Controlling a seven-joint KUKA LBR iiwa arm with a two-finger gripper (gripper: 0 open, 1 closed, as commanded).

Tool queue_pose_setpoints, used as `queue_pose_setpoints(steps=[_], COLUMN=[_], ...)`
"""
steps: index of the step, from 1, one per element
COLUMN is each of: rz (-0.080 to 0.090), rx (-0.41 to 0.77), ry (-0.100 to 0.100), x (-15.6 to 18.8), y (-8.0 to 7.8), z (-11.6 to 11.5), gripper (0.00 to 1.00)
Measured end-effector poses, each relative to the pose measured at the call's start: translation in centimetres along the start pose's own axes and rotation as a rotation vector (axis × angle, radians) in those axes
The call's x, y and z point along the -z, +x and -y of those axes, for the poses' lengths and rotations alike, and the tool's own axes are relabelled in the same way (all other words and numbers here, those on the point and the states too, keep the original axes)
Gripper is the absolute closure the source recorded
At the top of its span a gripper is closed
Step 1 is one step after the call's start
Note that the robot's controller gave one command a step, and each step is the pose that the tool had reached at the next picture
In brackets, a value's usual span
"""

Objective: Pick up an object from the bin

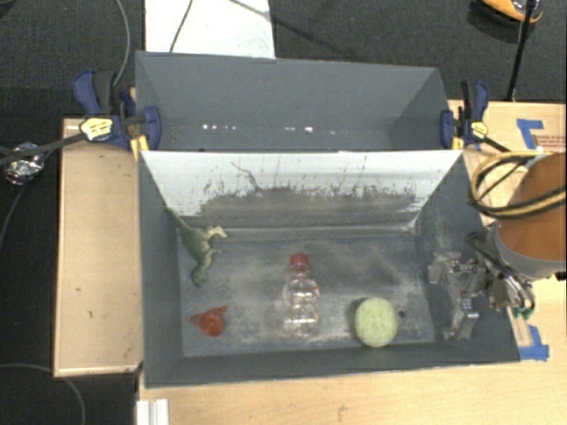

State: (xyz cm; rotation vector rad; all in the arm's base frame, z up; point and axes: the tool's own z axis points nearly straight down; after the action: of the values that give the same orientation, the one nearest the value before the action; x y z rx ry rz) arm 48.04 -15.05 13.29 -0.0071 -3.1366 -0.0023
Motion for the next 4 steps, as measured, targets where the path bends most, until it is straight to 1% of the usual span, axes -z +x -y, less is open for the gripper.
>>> queue_pose_setpoints(steps=[1,2,3,4], rz=[0.008,0.008,0.012,0.015], rx=[0.006,0.074,0.149,0.182], ry=[0.002,0.002,0.004,0.002], x=[0.4,-3.3,-5.6,-6.0], y=[-0.2,0.0,-0.3,-0.3], z=[-0.1,-1.1,-5.9,-9.8], gripper=[0.0,0.0,0.0,0.0])
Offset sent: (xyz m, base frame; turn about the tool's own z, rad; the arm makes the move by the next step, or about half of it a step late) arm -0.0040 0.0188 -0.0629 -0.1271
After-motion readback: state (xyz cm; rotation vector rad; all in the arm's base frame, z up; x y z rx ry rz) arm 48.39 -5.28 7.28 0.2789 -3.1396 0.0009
